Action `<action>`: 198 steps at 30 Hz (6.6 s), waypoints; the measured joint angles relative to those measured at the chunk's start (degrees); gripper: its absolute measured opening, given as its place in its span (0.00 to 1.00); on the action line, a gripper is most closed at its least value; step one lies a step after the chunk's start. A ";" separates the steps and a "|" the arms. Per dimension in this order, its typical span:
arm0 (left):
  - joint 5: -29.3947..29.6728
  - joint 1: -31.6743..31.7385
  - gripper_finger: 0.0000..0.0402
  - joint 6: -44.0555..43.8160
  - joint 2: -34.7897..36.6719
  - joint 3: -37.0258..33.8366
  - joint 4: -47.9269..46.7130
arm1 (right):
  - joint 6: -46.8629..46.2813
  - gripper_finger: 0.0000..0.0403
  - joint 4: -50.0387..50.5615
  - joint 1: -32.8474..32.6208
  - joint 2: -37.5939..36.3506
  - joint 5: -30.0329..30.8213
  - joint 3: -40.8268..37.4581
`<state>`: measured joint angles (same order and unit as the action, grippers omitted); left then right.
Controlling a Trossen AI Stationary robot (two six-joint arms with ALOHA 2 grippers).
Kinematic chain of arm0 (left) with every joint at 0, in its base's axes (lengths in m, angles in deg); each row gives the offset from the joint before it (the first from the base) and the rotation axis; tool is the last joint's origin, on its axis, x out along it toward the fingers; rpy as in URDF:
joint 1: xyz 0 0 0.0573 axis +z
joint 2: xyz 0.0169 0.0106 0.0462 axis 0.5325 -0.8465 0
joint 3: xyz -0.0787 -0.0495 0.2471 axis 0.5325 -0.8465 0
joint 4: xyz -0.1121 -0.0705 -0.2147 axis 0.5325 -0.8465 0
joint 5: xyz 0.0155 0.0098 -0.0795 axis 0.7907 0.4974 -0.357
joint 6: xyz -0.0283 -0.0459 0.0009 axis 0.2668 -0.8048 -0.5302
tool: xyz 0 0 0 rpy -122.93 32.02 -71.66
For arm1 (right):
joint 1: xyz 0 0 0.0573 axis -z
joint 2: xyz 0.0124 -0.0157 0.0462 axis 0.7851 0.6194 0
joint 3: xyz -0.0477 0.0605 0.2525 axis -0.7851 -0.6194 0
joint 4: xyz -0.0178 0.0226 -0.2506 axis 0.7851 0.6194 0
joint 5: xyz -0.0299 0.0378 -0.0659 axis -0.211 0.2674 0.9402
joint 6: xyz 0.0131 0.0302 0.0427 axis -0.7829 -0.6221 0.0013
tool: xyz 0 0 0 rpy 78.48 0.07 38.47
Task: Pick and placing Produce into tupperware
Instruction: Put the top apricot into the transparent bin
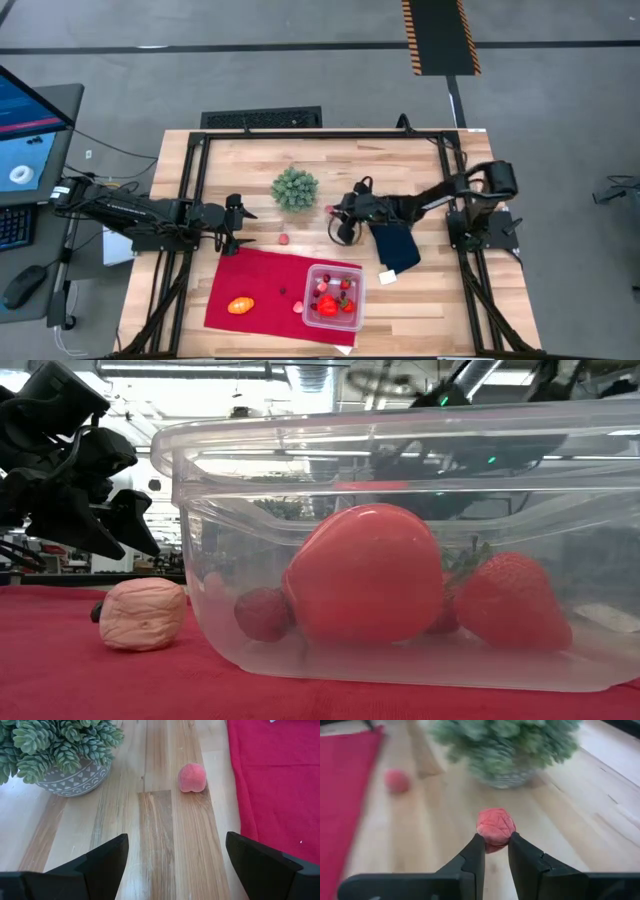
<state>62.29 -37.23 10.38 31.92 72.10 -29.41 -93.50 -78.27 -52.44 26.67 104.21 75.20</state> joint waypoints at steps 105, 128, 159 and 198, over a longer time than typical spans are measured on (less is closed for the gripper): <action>0.01 0.00 0.81 0.00 -0.02 0.00 -0.10 | 5.95 0.30 37.67 -24.76 -21.85 14.21 18.11; 0.00 0.02 0.81 0.00 -0.02 0.00 -0.09 | 4.34 0.30 21.96 -18.17 -52.02 15.70 -13.03; 0.02 -0.01 0.81 0.00 -0.02 0.00 -0.09 | 10.83 0.30 14.27 -15.67 -76.95 14.96 -32.96; 0.00 0.02 0.81 0.00 -0.01 0.00 -0.09 | 10.22 0.30 41.19 5.59 -99.64 6.76 -32.92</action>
<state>62.29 -37.21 10.38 31.91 72.10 -29.50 -83.28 -37.08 -46.85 -72.97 110.96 42.28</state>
